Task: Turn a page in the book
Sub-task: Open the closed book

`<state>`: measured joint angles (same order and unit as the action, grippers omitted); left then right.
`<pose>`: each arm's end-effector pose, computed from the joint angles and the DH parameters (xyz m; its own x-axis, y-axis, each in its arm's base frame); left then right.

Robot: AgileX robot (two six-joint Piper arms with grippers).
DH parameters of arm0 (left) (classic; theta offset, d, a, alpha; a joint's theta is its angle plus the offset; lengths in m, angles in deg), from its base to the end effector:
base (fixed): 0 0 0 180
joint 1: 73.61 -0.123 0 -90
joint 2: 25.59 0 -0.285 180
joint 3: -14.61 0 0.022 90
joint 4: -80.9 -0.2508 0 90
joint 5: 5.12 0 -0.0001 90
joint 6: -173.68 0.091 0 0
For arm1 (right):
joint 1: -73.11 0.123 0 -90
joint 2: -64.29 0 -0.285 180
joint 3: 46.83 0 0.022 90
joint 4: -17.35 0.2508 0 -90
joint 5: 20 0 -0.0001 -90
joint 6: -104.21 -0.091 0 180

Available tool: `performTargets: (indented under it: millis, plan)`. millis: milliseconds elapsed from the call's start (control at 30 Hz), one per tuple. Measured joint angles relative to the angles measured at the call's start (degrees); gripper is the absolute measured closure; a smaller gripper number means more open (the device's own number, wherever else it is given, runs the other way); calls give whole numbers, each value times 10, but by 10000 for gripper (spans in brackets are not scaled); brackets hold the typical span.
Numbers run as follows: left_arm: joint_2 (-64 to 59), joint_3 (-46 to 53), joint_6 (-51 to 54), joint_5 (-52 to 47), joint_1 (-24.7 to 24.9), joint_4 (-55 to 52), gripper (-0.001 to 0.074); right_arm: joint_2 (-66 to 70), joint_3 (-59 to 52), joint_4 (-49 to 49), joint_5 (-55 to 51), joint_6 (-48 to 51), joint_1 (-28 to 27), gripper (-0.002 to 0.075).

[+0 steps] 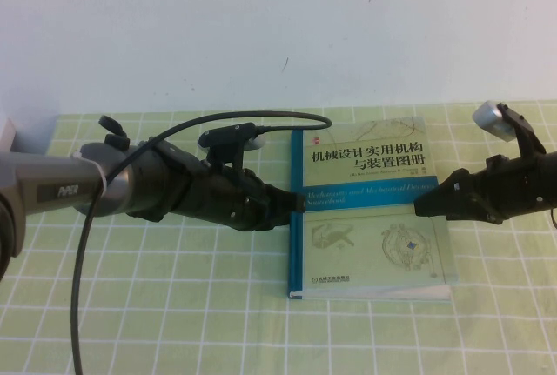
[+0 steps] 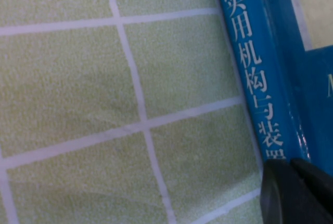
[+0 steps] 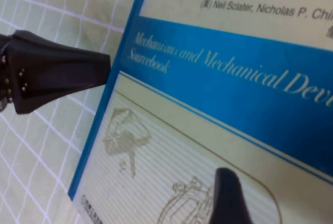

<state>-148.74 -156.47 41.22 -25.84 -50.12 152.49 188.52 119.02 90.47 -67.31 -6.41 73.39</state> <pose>0.3666 -0.1928 0.1453 -0.8612 -0.0249 -0.5076 0.2639 0.8316 -0.4886 0.3694 0.0659 0.1268 -0.8931 -0.0476 -0.4474 -0.3462 0.7078 0.6157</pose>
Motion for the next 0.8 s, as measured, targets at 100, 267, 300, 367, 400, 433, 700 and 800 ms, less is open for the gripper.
performTargets:
  millis: [100, 267, 300, 367, 400, 433, 700, 800]
  plan:
    - [0, 0, 2, -1, -1, 1, 739, 0, 2, 1, -8, 0, 0, 307]
    - [0, 0, 4, -11, -3, 1, 739, 0, 7, 27, -39, 1, 0, 307]
    - [0, 0, 7, -12, -3, 1, 739, 0, 11, 30, -49, 1, 0, 307]
    - [0, 0, 8, -13, -3, 1, 739, -2, 18, 31, -67, 1, 0, 307]
    - [0, 0, 8, -13, -3, 1, 739, -6, 23, 31, -72, 1, 0, 307]
    - [0, 0, 8, -15, -3, 1, 739, -7, 26, 31, -76, 1, 0, 307]
    - [0, 0, 10, -30, -3, 1, 739, -34, 52, 31, -113, 1, 1, 307]
    - [0, 0, 10, -32, -3, 1, 739, -37, 55, 31, -117, 1, 4, 307]
